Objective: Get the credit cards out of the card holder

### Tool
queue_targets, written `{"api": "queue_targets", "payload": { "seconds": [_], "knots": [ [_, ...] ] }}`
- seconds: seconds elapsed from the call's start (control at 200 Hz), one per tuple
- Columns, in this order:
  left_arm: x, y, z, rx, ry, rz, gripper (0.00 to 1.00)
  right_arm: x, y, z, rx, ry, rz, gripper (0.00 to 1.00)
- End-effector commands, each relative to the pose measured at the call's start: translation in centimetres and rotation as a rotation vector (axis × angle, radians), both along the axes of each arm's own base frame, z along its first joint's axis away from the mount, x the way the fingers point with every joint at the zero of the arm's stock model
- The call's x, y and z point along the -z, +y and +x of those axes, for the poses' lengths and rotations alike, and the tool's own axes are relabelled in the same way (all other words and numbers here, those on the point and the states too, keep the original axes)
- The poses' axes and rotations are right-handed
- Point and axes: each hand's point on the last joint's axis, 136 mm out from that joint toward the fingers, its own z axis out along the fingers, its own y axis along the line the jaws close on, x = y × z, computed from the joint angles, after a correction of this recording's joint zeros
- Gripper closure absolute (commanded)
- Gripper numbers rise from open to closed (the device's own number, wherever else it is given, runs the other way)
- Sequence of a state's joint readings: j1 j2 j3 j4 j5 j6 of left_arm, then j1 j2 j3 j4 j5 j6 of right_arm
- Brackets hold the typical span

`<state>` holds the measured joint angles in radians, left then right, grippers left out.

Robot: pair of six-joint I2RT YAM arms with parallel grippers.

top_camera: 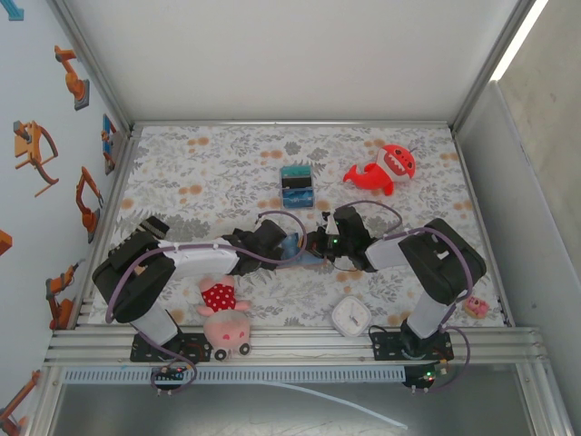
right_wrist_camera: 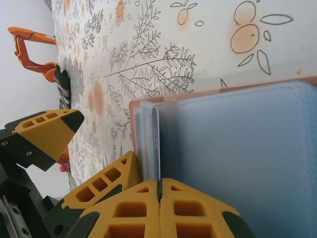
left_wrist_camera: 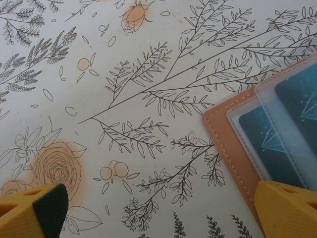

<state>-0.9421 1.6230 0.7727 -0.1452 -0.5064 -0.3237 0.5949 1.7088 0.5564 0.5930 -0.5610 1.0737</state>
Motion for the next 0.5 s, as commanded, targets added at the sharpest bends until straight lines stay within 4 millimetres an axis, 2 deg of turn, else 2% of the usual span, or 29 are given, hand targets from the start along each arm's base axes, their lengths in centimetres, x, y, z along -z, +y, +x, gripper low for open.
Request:
{"api": "queue_targets", "payload": {
  "seconds": [0.0, 0.341, 0.496],
  "knots": [
    [-0.6, 0.3, 0.0, -0.003, -0.006, 0.026, 0.03, -0.8, -0.3, 0.4, 0.004, -0.037, 0.014, 0.99],
    [-3.7, -0.9, 1.3, 0.015, -0.087, -0.018, 0.03, -0.6, -1.3, 0.1, -0.003, -0.034, -0.09, 0.99],
    [-4.0, -2.2, 1.7, 0.039, -0.105, -0.074, 0.03, -0.9, -1.5, 0.2, -0.009, -0.043, -0.122, 0.99]
  ]
}}
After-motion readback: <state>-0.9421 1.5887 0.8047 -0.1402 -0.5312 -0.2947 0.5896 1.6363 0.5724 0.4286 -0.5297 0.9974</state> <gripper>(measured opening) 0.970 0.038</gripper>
